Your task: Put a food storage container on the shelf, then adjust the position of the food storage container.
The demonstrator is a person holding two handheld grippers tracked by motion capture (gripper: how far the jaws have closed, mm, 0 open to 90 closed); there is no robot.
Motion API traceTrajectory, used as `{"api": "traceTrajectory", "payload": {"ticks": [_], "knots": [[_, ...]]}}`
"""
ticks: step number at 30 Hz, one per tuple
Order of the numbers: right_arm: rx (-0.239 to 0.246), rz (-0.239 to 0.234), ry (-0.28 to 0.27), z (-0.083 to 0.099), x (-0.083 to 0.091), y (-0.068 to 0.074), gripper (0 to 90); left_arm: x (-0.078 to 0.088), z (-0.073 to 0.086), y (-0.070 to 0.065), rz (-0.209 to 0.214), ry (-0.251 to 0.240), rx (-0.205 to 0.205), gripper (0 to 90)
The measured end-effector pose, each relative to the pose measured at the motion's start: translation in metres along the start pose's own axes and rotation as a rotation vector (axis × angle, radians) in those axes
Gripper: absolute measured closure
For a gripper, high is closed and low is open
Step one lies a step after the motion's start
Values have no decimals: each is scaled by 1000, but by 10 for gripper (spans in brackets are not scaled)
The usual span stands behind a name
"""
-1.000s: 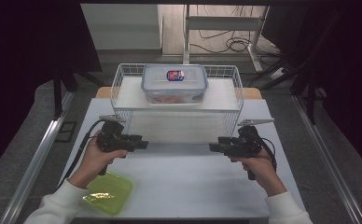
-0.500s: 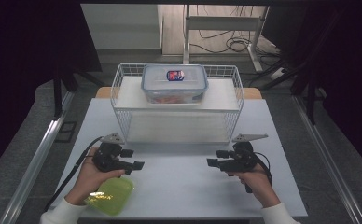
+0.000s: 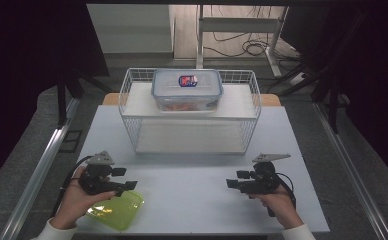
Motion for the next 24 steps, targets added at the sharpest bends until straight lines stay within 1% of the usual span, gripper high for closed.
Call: {"api": "traceTrajectory", "payload": {"ticks": [1, 2, 3, 4, 5, 6, 7, 8, 9, 10, 11, 12, 13, 14, 15, 16, 17, 18, 20, 21, 22, 24], "knots": [[0, 0, 0, 0, 0, 0, 356, 0, 0, 0, 0, 0, 0, 344], [0, 5, 0, 3, 1, -1, 356, 6, 4, 2, -16, -11, 11, 346], [-4, 6, -1, 4, 1, -1, 356, 9, 6, 3, -33, -13, 11, 349], [1, 7, -4, 5, 2, -2, 356, 13, 8, 3, -56, -17, 2, 350], [1, 9, -6, 6, 3, -2, 355, 17, 9, 2, -54, -30, -4, 361], [0, 9, -7, 7, 4, -3, 355, 21, 10, 1, -36, -41, -8, 376], [0, 9, -7, 7, 4, -3, 355, 21, 10, 1, -36, -41, -8, 393], [-12, -3, -10, 10, 6, -4, 353, 29, 13, 0, -43, -53, -13, 431], [-21, -10, -11, 11, 6, -5, 353, 32, 15, 2, -61, -51, -10, 464], [-21, -10, -11, 11, 6, -5, 353, 32, 15, 2, -61, -51, -10, 515], [-32, -6, -13, 14, 8, -8, 354, 37, 21, 6, -72, -49, 8, 588], [-33, -1, -13, 15, 9, -9, 354, 39, 24, 9, -65, -52, 22, 669], [-33, -1, -13, 15, 9, -9, 354, 39, 24, 9, -65, -52, 22, 749], [-40, 1, -18, 17, 11, -11, 354, 45, 32, 13, -69, -49, 44, 823], [-40, 1, -18, 17, 11, -11, 354, 45, 32, 13, -69, -49, 44, 855], [-43, 2, -21, 17, 11, -11, 354, 48, 37, 15, -71, -43, 48, 855], [-42, 1, -25, 17, 13, -11, 354, 53, 44, 15, -54, -40, 49, 900], [-42, 1, -25, 17, 13, -11, 354, 53, 44, 15, -54, -40, 49, 900], [-43, 1, -27, 17, 13, -11, 354, 58, 52, 12, -42, -28, 46, 900], [-42, 0, -26, 17, 13, -11, 354, 60, 61, 11, -38, -10, 47, 900], [-42, 0, -24, 16, 13, -12, 354, 60, 64, 11, -38, 2, 45, 900], [-42, -3, -24, 15, 12, -11, 354, 60, 67, 11, -36, 9, 48, 900]]}}
Point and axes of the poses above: each handheld gripper's, and its own axes: x roughly backward along the jaws, z roughly out of its underside, y roughly to its left, the point moved 1 cm from there along -x, roughly forward along the jaws, and after that the axes turned 6 degrees about z, right-handed, at the moved point
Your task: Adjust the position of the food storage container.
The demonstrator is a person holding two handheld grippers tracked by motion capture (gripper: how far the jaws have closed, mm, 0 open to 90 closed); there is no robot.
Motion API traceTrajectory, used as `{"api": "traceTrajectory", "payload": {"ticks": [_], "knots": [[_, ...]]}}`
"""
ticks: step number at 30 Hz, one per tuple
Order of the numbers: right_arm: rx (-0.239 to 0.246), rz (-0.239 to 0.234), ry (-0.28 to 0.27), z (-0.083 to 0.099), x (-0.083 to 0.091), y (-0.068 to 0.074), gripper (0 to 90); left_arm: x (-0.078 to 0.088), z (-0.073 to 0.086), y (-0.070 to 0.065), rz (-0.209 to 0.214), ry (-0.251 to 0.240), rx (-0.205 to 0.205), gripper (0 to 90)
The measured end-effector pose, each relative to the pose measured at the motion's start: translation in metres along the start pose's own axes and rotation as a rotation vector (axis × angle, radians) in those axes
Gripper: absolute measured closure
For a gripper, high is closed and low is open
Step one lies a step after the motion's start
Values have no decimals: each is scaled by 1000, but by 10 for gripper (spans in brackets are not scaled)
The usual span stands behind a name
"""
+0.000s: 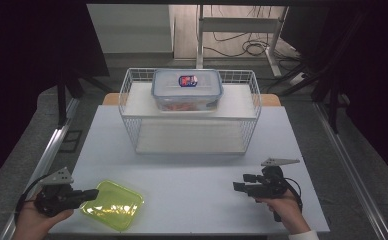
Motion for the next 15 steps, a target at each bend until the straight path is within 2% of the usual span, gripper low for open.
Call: {"api": "traceTrajectory", "payload": {"ticks": [1, 3, 6, 10, 13, 15], "knots": [[3, 0, 1, 0, 0, 0, 354, 1, 6, 0, 1, 15, 2, 900], [5, 0, 5, 1, -1, 1, 353, 2, 9, 1, -6, 22, 5, 900], [5, -2, 8, 1, -2, 1, 353, 8, 19, 10, -66, 48, 34, 900], [7, -1, 14, 2, -3, 2, 353, 13, 27, 18, -83, 53, 62, 900], [7, -2, 21, 2, -5, 2, 352, 14, 37, 24, -134, 88, 94, 900], [7, -1, 23, 2, -6, 1, 352, 13, 43, 29, -136, 107, 117, 900]]}}
Point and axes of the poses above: each handheld gripper's, and its own axes: x roughly backward along the jaws, z roughly out of its underside, y roughly to its left, the point moved 1 cm from there along -x, roughly forward along the jaws, and after that the axes turned 6 degrees about z, right-handed, at the moved point
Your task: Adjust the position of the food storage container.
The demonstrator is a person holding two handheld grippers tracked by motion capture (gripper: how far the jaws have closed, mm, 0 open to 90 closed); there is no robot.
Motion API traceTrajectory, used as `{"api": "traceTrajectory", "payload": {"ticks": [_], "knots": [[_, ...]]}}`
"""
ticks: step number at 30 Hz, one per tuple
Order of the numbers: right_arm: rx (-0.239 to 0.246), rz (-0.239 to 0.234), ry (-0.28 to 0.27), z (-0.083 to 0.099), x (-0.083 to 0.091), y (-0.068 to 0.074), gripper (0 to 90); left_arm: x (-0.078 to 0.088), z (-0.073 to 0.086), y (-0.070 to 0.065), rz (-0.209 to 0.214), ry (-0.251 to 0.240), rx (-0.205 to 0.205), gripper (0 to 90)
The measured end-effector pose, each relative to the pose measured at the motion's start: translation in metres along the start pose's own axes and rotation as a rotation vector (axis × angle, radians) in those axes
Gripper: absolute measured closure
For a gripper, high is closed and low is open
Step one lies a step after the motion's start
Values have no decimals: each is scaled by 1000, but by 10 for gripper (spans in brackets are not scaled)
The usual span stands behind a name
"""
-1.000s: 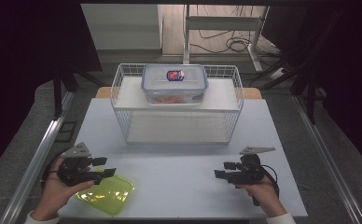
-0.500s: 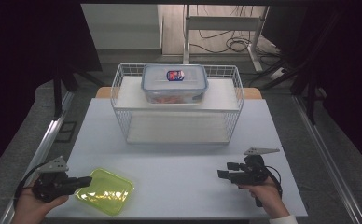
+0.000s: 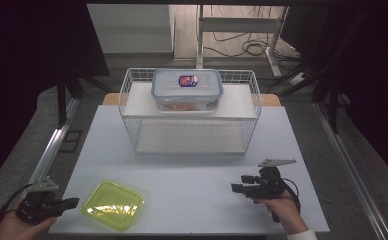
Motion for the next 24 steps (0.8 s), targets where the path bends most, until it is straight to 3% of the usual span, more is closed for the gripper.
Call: {"api": "traceTrajectory", "payload": {"ticks": [5, 12, 21, 24], "knots": [[0, -2, 3, 0, -1, 0, 350, -9, 8, 4, 10, 35, 27, 900], [1, -3, 13, 0, -3, 1, 348, -29, 12, 0, 77, 80, 23, 900], [1, -4, 14, 0, -3, 1, 348, -39, 1, -8, 102, 86, -3, 899], [3, -5, 14, 0, -3, 1, 348, -45, -4, -9, 127, 79, 1, 896]]}}
Point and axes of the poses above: each handheld gripper's, and its own axes: x roughly backward along the jaws, z roughly out of its underside, y roughly to its left, the point moved 1 cm from there along -x, roughly forward along the jaws, and after that the axes turned 6 degrees about z, right-handed, at the moved point
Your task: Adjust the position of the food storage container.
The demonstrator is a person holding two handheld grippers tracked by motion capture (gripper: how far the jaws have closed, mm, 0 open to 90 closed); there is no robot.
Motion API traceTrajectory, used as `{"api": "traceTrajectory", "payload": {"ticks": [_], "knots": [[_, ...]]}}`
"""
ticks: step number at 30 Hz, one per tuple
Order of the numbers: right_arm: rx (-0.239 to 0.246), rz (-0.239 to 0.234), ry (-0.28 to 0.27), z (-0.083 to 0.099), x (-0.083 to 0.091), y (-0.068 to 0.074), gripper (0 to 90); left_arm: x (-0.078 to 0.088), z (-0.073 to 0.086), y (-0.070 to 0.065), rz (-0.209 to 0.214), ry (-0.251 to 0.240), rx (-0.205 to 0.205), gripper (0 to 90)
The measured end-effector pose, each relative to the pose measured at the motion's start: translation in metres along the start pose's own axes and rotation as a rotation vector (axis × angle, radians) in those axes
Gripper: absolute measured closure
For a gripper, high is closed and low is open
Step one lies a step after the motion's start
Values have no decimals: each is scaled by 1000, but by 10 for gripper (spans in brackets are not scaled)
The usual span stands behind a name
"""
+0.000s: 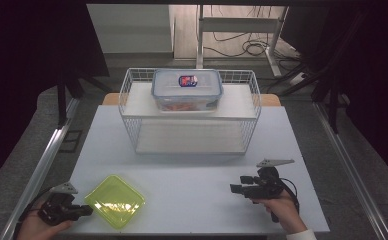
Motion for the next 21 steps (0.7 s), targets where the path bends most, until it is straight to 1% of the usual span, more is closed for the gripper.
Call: {"api": "traceTrajectory", "payload": {"ticks": [2, 3, 5, 6, 8, 9, 10, 13, 14, 15, 16, 18, 21], "knots": [[-1, 1, 0, 0, 0, 0, 348, -5, -3, -2, 22, 5, -15, 895], [-1, 1, 0, 0, 0, 0, 348, -5, -3, -2, 22, 5, -15, 896], [0, 1, -1, 0, 1, -1, 348, -8, -3, -8, 43, -4, -15, 896], [-2, 1, -1, 0, 1, -1, 348, -9, -3, -10, 49, 6, -27, 896], [-4, 1, 1, 1, 0, -2, 348, -11, -2, -15, 59, 11, -39, 895], [-1, 1, 2, 1, -1, -2, 348, -13, -3, -18, 71, 11, -48, 895], [-1, 1, 2, 1, -1, -2, 348, -13, -3, -18, 71, 11, -48, 896], [2, 0, 7, 1, -2, -1, 348, -17, -9, -23, 92, 6, -62, 898], [2, 0, 7, 1, -2, -1, 348, -17, -9, -23, 92, 6, -62, 900], [0, 0, 8, 1, -2, -1, 348, -23, -13, -26, 105, 7, -69, 900], [0, 0, 8, 1, -2, -1, 348, -23, -13, -26, 105, 7, -69, 900], [-5, 2, 5, 0, -1, -2, 348, -29, -18, -31, 102, 3, -79, 900], [-5, 0, 4, 0, -1, -2, 348, -36, -28, -36, 112, 1, -95, 900]]}}
Point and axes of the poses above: each handheld gripper's, and its own axes: x roughly backward along the jaws, z roughly out of its underside, y roughly to its left, the point moved 1 cm from there along -x, roughly forward along the jaws, and after that the axes turned 6 degrees about z, right-handed, at the moved point
